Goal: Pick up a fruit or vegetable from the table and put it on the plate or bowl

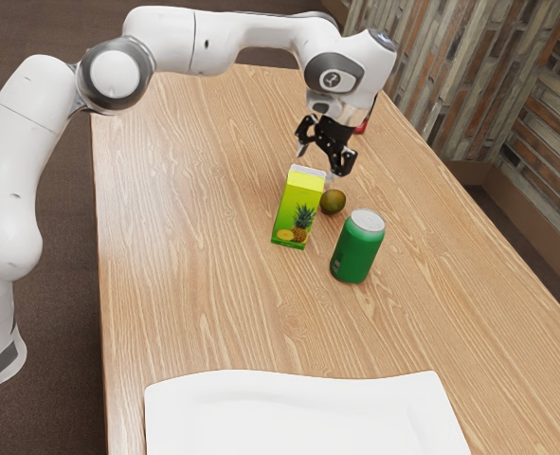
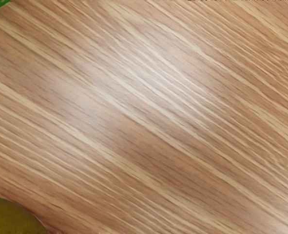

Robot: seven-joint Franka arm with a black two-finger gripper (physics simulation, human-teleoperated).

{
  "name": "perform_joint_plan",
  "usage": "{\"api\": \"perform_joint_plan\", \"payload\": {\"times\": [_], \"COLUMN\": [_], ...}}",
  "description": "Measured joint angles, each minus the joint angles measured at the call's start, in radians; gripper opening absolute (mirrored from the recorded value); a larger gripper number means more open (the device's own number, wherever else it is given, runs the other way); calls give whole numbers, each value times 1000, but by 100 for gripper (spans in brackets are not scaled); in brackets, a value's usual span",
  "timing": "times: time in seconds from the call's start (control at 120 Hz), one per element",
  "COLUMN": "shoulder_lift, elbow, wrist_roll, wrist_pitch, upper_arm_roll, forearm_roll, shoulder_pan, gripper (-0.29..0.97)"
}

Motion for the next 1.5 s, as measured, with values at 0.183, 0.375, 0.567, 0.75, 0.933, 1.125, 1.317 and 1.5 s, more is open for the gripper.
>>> {"api": "perform_joint_plan", "payload": {"times": [0.183, 0.375, 0.567, 0.75, 0.933, 1.125, 1.317, 1.5], "shoulder_lift": [0, 4, 4, 2, 3, 3, 6, 10], "elbow": [1, 0, -1, -2, -1, -1, -2, -4], "wrist_roll": [20, 46, 46, 13, -25, -53, -74, -88], "wrist_pitch": [56, 82, 91, 89, 84, 62, 48, 29], "upper_arm_roll": [-6, 1, 4, 6, 17, 14, 6, 3], "forearm_roll": [-173, -230, -202, -123, -102, -102, -104, -102], "shoulder_pan": [44, 97, 93, 90, 100, 164, -69, -114], "gripper": [68, 68, 68, 68, 68, 68, 68, 68]}}
